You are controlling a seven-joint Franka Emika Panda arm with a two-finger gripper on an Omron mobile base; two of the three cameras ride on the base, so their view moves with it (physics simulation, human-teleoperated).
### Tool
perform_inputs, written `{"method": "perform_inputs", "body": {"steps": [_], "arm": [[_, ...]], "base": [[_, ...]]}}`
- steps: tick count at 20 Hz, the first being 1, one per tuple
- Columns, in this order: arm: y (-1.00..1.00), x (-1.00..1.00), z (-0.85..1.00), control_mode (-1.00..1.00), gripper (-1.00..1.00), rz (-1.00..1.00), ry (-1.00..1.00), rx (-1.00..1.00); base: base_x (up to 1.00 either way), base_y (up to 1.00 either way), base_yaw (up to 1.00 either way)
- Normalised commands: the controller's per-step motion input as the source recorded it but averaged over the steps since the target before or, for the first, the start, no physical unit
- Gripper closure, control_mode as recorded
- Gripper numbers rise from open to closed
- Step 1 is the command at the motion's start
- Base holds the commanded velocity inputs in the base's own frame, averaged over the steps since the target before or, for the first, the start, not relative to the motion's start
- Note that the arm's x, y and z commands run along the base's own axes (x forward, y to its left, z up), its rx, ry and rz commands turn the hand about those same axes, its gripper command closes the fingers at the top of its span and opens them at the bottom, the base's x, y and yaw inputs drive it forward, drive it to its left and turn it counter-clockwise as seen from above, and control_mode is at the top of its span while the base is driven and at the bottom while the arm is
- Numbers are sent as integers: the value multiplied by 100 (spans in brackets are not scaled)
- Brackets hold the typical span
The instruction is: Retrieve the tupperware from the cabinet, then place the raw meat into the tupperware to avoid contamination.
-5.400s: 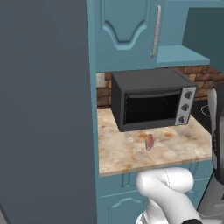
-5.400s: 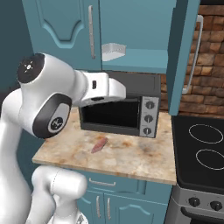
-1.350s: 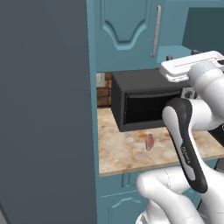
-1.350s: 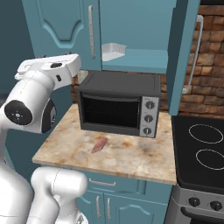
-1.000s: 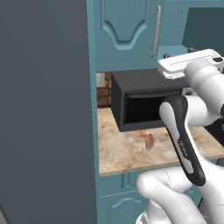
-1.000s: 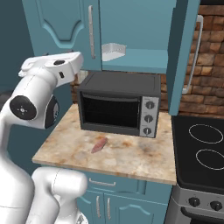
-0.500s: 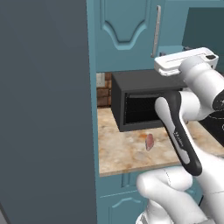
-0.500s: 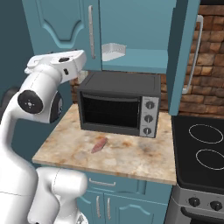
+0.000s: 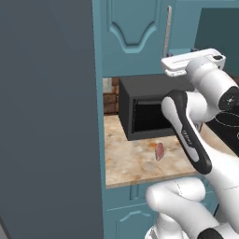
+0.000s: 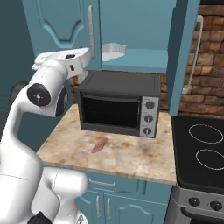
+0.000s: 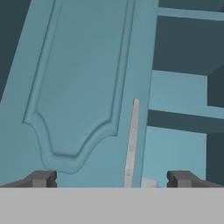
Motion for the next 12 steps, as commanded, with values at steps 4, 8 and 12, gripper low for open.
{"method": "perform_inputs", "body": {"steps": [4, 8, 12], "arm": [[-17, 28, 0, -100, -100, 0, 5, 0], [-11, 29, 0, -100, -100, 0, 5, 0], [0, 29, -3, -100, -100, 0, 1, 0]], "base": [[0, 0, 0], [0, 0, 0], [0, 0, 0]]}}
